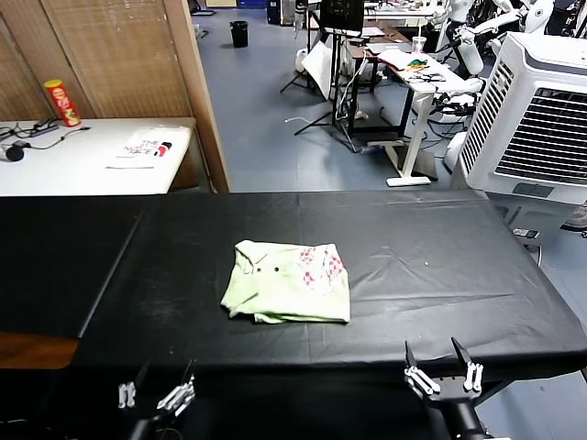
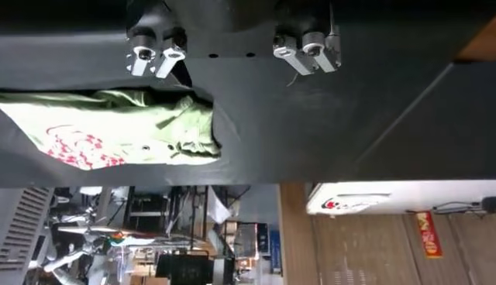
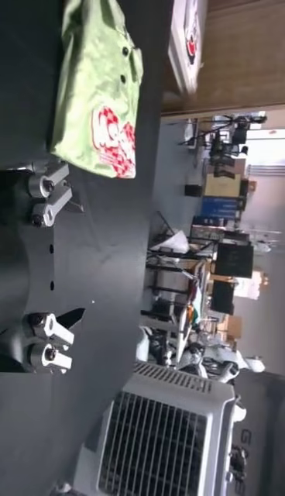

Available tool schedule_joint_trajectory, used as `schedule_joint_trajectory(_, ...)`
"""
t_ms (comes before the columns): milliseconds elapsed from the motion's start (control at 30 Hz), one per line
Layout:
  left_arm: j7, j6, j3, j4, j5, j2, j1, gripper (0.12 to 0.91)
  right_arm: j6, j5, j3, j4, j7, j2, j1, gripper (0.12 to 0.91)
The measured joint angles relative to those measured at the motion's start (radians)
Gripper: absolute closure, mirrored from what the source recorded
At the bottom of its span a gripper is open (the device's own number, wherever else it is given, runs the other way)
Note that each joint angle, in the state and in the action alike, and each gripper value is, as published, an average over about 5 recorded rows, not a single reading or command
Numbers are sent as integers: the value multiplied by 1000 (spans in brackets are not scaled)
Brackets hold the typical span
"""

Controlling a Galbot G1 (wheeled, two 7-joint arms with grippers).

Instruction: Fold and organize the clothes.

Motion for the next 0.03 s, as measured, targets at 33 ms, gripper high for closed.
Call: schedule_joint_trajectory(33, 0, 0, 0, -1, 0, 0, 1, 232, 0, 0, 0, 0, 0, 0, -1, 227)
